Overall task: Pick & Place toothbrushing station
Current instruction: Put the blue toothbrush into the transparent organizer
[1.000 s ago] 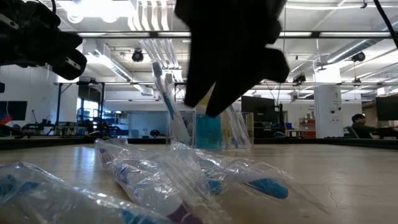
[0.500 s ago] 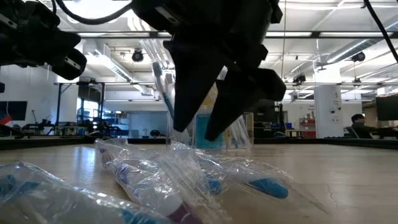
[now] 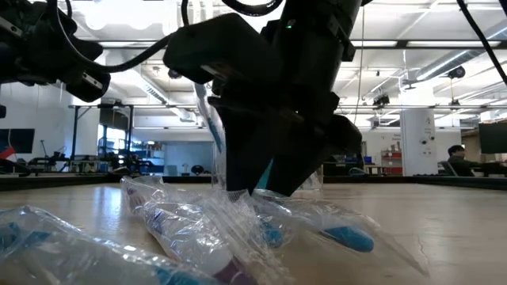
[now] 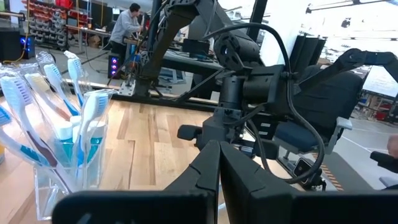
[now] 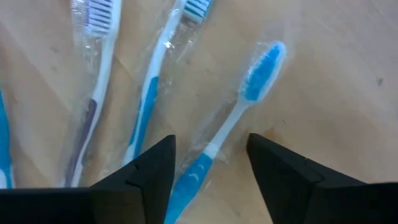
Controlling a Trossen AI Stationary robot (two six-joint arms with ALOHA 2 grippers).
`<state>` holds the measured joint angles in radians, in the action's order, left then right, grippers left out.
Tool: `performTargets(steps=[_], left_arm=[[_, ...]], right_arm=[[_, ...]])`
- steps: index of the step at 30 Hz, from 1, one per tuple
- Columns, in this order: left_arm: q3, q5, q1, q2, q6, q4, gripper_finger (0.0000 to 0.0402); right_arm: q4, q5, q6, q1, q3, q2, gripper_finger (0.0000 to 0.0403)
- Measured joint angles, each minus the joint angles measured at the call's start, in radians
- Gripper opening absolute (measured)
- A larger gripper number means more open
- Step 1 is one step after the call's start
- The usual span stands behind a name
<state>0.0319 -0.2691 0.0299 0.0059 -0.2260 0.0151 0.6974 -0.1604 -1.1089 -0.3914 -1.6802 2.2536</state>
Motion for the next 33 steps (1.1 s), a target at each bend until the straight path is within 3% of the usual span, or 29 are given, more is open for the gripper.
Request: performTargets(steps=[4, 13, 19, 26, 33], left_arm=[[0.0, 0.0, 0.0, 0.002, 0.0, 0.0, 0.0014], [0.0, 0.0, 0.0, 0.002, -0.012, 0.0, 0.0014], [0.001, 0.001, 0.0, 0.002, -0.012, 0.0, 0.0014], [0.001, 0.006, 0.0, 0.004, -0.013, 0.0, 0.0014], [0.0, 0.036, 0.0, 0.011, -0.013, -0.003, 0.0014]], right_arm=[[0.018, 0.001, 0.051, 0.003, 0.001, -0.002, 0.0157], [0.036, -0.007, 0.174, 0.015, 0.003, -0.005, 0.002], [0.032, -0.077, 0.288, 0.018, 0.01, -0.06, 0.001], [0.008, -0.188, 0.481, 0.005, 0.009, -0.233, 0.0007], [-0.238, -0.245, 0.824, -0.041, 0.066, -0.457, 0.0007]])
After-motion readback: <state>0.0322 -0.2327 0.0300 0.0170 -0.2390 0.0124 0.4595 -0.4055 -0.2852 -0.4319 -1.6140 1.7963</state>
